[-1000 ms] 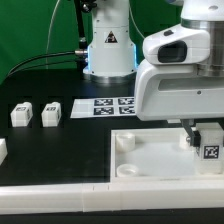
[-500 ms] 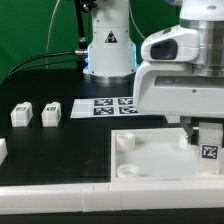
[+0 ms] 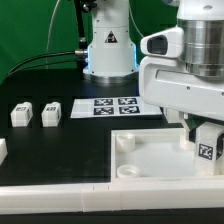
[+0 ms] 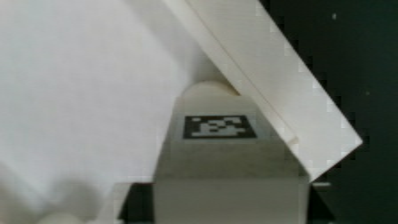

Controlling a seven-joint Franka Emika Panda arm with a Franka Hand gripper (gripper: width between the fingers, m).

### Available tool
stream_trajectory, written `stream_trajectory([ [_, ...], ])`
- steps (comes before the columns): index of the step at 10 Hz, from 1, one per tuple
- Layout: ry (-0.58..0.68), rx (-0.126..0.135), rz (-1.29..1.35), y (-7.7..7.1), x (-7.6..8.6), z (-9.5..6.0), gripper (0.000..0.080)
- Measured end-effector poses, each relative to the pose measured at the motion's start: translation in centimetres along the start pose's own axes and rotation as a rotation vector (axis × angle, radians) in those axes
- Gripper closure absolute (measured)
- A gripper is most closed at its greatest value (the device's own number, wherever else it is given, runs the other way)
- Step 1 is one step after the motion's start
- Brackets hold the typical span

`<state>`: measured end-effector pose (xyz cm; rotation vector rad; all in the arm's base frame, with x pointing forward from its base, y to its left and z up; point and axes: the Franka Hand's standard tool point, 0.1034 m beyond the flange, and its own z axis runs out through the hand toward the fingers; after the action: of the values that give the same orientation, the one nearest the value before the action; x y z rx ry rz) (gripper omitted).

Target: Assemble one leg

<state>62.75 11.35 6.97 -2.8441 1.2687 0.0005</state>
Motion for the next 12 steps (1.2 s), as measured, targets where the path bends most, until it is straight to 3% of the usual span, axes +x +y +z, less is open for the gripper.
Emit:
stream_trajectory([
  [8, -0.016, 0.004, 0.929, 0.33, 0.16, -0.06, 0.0506],
  [12, -0.028, 0.003, 1.018, 0.27, -0.10, 0.02, 0.0505],
])
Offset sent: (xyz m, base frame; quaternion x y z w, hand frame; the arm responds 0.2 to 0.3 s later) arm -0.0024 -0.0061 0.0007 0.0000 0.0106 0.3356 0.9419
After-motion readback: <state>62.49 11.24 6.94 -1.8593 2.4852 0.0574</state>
